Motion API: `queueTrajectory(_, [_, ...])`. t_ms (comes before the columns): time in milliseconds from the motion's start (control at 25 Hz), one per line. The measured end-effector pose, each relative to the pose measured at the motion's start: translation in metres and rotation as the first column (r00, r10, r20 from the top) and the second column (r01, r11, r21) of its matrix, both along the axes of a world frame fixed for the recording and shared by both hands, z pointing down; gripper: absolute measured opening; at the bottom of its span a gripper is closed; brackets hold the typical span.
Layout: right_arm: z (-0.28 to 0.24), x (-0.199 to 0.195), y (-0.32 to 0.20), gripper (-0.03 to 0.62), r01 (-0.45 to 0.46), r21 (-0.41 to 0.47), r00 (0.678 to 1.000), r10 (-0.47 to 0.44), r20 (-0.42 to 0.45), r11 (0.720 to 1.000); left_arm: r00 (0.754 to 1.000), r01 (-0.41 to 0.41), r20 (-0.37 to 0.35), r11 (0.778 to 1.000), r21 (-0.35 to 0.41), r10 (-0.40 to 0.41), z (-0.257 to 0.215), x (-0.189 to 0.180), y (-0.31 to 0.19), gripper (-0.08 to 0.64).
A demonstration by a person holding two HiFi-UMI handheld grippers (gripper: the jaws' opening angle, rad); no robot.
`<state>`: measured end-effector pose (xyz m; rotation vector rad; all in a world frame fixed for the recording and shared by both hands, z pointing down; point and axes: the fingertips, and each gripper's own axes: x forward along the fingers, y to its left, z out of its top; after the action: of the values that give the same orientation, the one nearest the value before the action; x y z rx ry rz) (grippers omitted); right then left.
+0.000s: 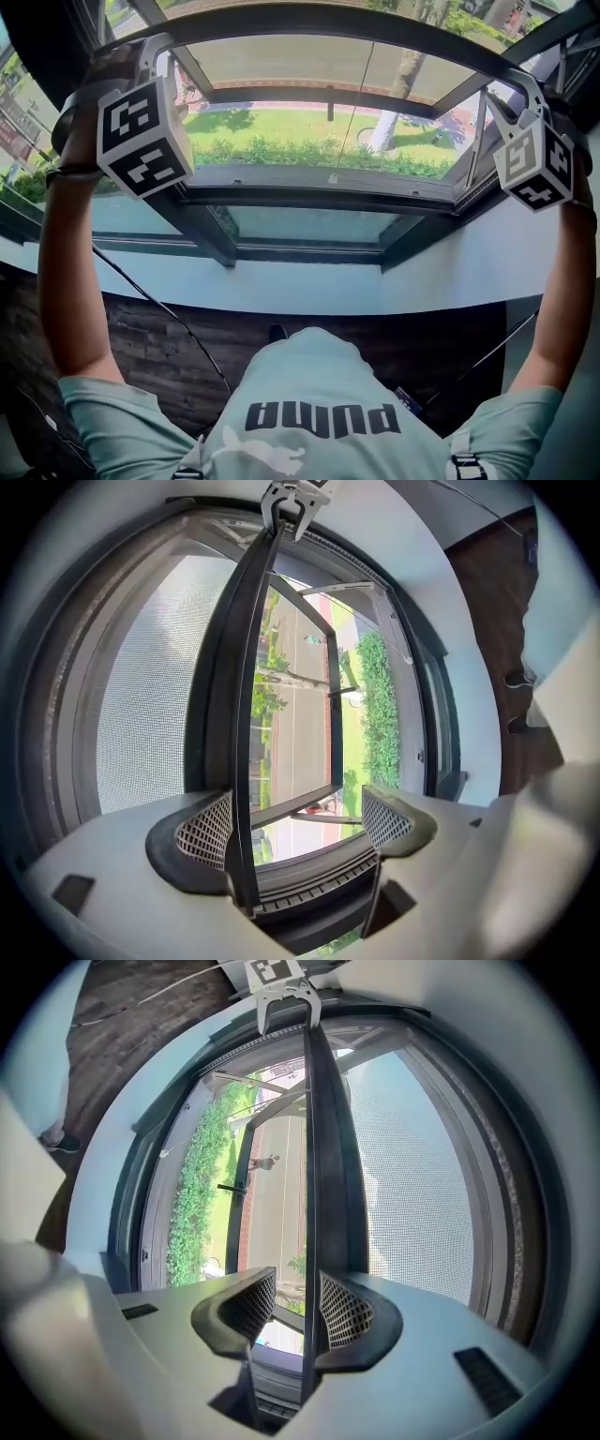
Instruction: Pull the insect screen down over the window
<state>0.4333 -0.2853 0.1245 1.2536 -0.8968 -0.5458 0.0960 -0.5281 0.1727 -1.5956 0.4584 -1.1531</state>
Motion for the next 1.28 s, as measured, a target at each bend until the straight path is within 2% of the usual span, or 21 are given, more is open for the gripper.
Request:
queueTrajectory(360, [0.043,0.005,-0.002,0.147,-0.006,-0.095,1.000,0.009,0.025,0.995,0.999,-0.013,0.040,0.997,-0.072,0.016,0.043,0.002,0.001,0.422])
queueTrajectory(640, [0.072,0.004,0.000,0.147,-0.002,-0.120,0.998,0.008,0.057,0.993,0.998,-0.014,0.060,0.995,-0.103,0.020,0.072,0.001,0.004,0.421])
queueTrajectory(880, [0.112,0.004,0.004,0.147,0.002,-0.191,0.998,0.011,0.067,0.982,0.994,-0.015,0.101,0.989,-0.145,0.030,0.112,0.000,0.007,0.421])
queueTrajectory(1280, [0.122,0.002,0.004,0.147,-0.002,-0.180,0.995,0.019,0.094,0.984,0.995,-0.009,0.098,0.991,-0.136,0.023,0.122,-0.001,0.008,0.422])
